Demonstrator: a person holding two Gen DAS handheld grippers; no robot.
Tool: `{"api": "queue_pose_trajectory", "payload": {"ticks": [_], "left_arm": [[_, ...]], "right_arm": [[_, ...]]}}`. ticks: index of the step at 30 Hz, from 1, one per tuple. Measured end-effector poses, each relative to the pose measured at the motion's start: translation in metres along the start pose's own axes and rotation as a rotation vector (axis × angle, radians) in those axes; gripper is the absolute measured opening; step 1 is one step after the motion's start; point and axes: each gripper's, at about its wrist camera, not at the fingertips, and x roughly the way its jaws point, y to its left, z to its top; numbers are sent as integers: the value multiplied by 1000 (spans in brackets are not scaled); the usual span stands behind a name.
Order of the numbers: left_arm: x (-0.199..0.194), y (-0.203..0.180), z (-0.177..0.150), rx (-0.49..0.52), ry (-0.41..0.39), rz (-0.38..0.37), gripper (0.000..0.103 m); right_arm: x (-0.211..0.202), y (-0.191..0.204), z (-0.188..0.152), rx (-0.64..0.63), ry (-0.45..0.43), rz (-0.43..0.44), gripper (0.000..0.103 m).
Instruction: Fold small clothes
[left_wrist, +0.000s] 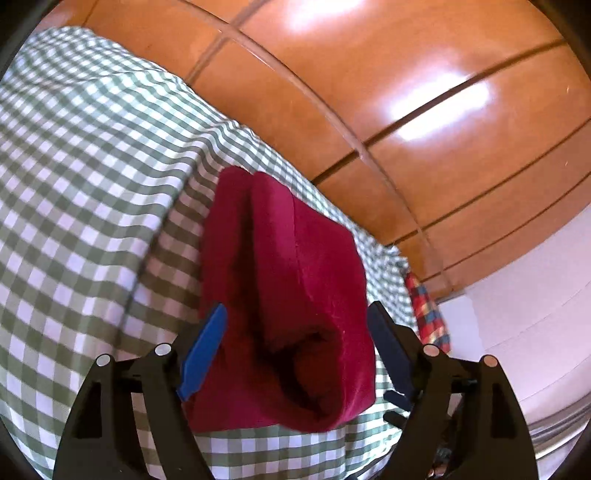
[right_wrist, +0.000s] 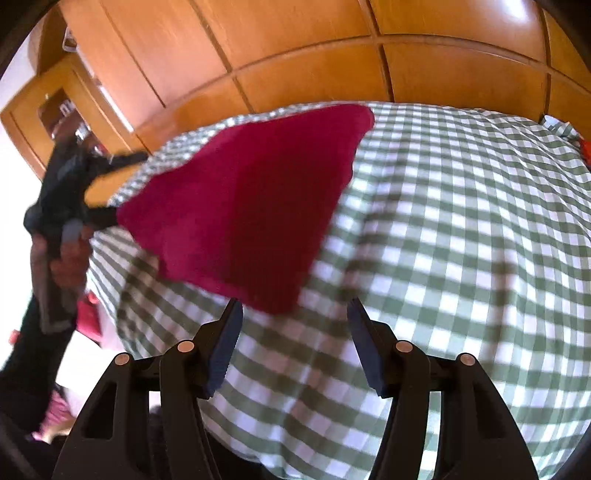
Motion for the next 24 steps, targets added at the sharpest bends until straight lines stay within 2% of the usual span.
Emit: {"api": "queue_pose_trajectory", "payload": {"ticks": [3, 6, 8, 9, 10, 11, 12, 15, 18, 22, 24], "left_arm": [[16, -4, 1, 11, 46, 33, 78], [32, -5, 2, 15, 89, 59, 71], [40, -8, 4, 21, 123, 69, 45], [43, -11, 4, 36, 133, 80, 39], [42, -14, 3, 56, 127, 96, 33], [39, -19, 2, 89, 112, 113, 24], [33, -24, 0, 117, 90, 120, 24], [15, -31, -7, 169, 45, 150, 21], [7, -18, -17, 150, 41, 179, 20], [30, 18, -40, 100, 104, 273, 21], [29, 19, -42, 93, 83, 260, 21]], "right_arm": [[15, 15, -9, -33, 0, -13, 58], [28, 23, -8, -57, -10, -35, 58], [39, 25, -4, -65, -12, -58, 56], [43, 24, 0, -63, -22, -69, 42], [42, 24, 2, -60, -24, -71, 34], [42, 24, 4, -53, -29, -74, 30], [39, 24, 5, -52, -42, -71, 25], [30, 29, -2, -104, -50, -71, 17], [30, 34, -11, -137, -30, -51, 16], [46, 35, -18, -157, 16, -88, 15], [45, 34, -16, -152, 29, -78, 15]]}}
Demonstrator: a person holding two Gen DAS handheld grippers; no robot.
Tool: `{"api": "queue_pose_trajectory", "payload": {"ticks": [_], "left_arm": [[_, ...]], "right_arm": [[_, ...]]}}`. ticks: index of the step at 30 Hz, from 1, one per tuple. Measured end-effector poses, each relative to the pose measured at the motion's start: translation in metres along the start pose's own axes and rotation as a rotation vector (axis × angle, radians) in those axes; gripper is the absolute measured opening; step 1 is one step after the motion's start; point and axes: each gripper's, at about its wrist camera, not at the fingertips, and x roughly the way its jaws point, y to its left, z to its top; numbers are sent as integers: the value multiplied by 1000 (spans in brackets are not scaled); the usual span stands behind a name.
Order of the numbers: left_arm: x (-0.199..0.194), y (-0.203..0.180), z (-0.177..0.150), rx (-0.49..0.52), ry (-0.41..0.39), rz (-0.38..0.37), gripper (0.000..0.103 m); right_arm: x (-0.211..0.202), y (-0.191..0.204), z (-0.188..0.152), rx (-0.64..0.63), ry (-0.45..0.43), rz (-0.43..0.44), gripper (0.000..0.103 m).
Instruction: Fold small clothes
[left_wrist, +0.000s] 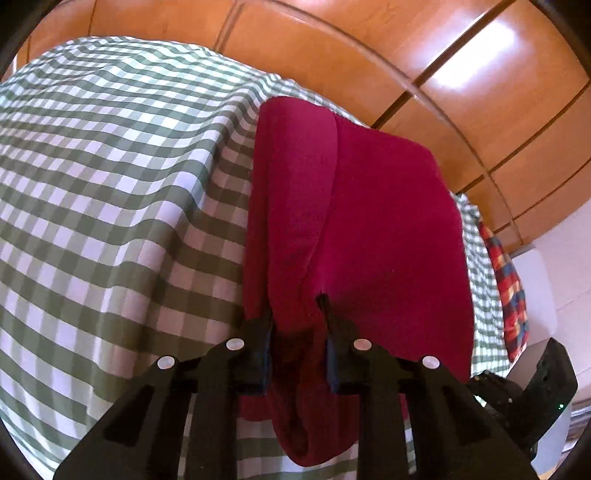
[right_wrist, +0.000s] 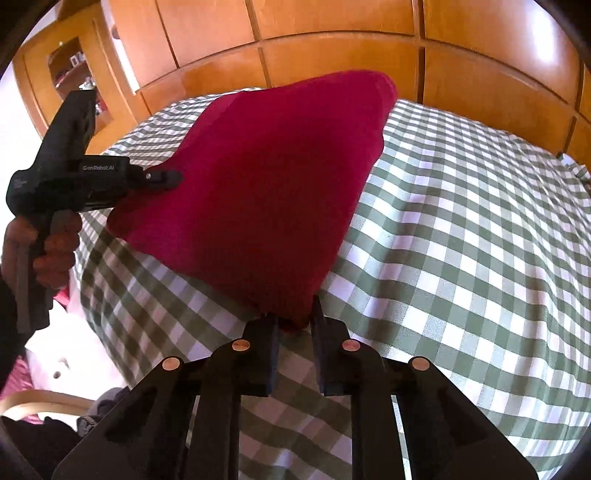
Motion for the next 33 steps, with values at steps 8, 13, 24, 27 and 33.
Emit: {"api": "queue_pose_trajectory", "payload": {"ticks": [8, 13, 24, 27, 33], "left_arm": [[-24, -11, 12, 39, -62, -49, 42], [-30, -16, 31, 40, -105, -85, 50], [25, -6, 69, -25, -58, -59, 56], [33, -3, 69, -31, -39, -77, 26], [1, -17, 48, 49, -172, -15, 13]], "right_arm": [[-37, -16, 6, -73, 4, -2, 53], [-60, -32, 30, 7, -87, 1, 53], [-15, -17, 79, 66, -101, 51, 53], [5, -3, 77, 35, -67, 56, 58], [13, 16, 66, -20, -89, 16, 62]]}}
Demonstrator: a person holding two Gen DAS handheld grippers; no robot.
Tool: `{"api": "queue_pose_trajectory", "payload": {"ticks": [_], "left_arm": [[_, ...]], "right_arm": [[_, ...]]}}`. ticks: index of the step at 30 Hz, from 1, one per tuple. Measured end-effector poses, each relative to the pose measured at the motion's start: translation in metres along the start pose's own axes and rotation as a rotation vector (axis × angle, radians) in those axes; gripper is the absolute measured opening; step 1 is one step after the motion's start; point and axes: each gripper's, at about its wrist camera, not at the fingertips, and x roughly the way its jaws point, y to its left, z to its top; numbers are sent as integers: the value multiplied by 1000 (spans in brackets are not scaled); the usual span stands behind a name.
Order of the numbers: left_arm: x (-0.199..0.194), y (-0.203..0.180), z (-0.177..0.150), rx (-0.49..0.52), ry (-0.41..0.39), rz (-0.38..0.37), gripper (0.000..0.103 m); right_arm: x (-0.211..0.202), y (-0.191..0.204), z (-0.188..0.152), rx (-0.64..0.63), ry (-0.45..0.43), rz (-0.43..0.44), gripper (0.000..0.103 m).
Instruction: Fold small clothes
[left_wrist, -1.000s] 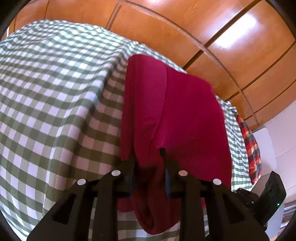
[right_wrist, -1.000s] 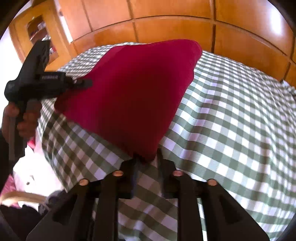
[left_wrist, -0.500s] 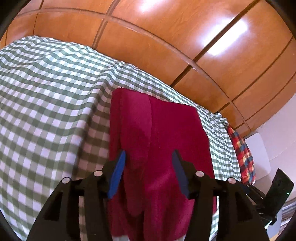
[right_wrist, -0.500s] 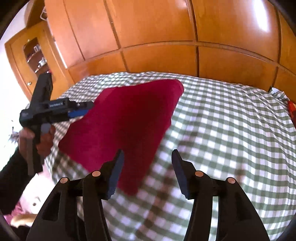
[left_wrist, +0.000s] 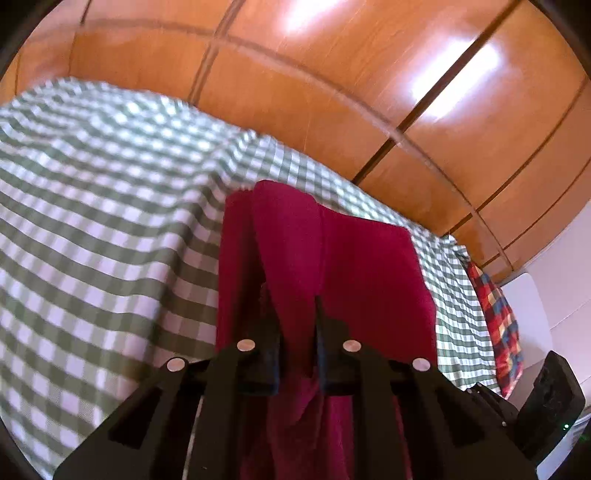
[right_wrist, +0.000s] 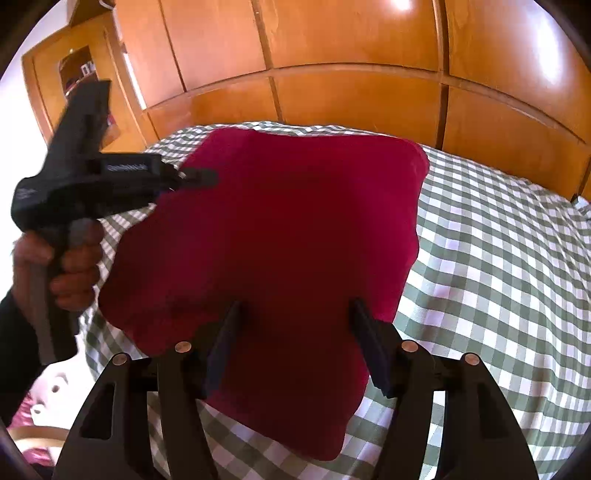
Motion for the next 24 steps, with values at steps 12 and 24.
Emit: {"api": "queue_pose_trajectory", "payload": {"ticks": [12, 24], "left_arm": [[21, 8, -2, 35, 28, 272, 48], [10, -17, -26, 154, 0, 327, 48]], "right_arm": [[12, 23, -11, -140, -10, -100, 67], [-11, -6, 48, -3, -56, -29, 67]]}}
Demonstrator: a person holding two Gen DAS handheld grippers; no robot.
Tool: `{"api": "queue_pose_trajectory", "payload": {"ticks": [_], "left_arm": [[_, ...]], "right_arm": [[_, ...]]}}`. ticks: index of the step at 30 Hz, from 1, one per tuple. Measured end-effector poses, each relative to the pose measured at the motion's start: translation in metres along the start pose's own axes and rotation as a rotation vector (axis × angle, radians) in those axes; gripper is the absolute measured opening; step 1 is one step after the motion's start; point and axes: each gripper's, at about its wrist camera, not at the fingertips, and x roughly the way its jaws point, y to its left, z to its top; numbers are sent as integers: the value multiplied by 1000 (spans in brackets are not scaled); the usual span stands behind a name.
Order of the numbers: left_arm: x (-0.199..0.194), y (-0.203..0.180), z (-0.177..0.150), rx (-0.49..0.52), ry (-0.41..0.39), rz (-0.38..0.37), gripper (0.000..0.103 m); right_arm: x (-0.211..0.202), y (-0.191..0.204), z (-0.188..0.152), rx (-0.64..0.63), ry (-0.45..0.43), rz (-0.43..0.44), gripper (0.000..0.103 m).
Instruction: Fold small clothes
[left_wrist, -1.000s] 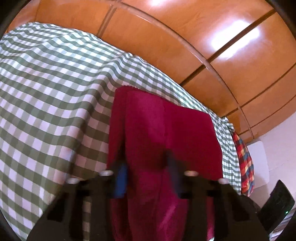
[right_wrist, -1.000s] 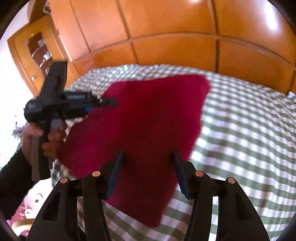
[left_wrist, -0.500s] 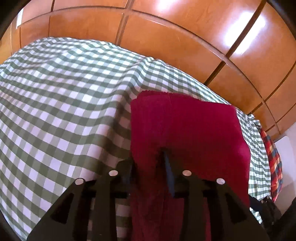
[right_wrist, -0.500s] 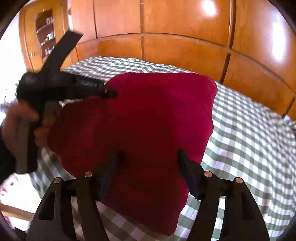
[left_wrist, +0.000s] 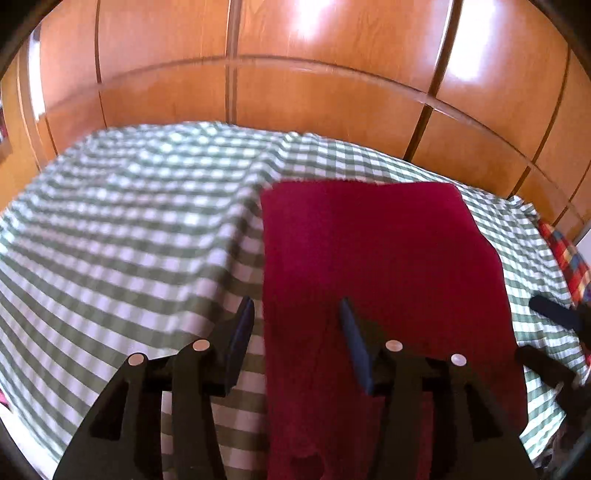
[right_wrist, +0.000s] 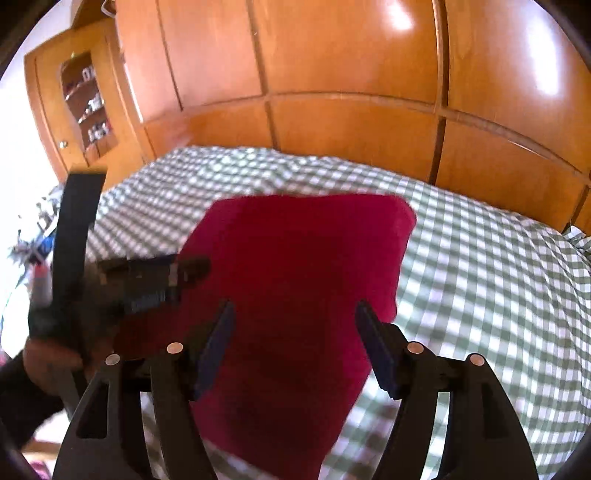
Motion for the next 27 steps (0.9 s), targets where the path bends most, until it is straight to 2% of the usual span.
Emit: {"api": "queue_pose_trajectory", "payload": {"ticks": [3, 5, 6, 8, 12, 17, 19, 21, 27], "left_arm": [[4, -3, -2, 4, -7, 9, 49], [6, -2, -2, 3, -4, 1, 49], [6, -2, -2, 5, -3, -4, 50], [6, 1, -2, 0, 2, -17, 53], [2, 4, 1, -1, -11, -32, 56], [1, 8, 3, -12, -18, -27, 59], [1, 8, 3, -6, -19, -25, 60], [1, 8, 3, 4, -21, -22, 60], [6, 8, 4, 17, -17, -26, 61]], "right_arm": [[28, -11, 5, 25, 53, -10, 67], [57, -26, -6, 69, 115, -5, 67], [61, -31, -12, 80, 97, 12, 68], [58, -37, -19, 102, 60, 44, 68], [51, -32, -25, 95, 34, 42, 68], [50, -31, -22, 106, 40, 47, 70], [45, -39, -23, 117, 47, 58, 75], [43, -43, -17, 138, 59, 77, 83], [38, -75, -8, 292, 47, 115, 85]]}}
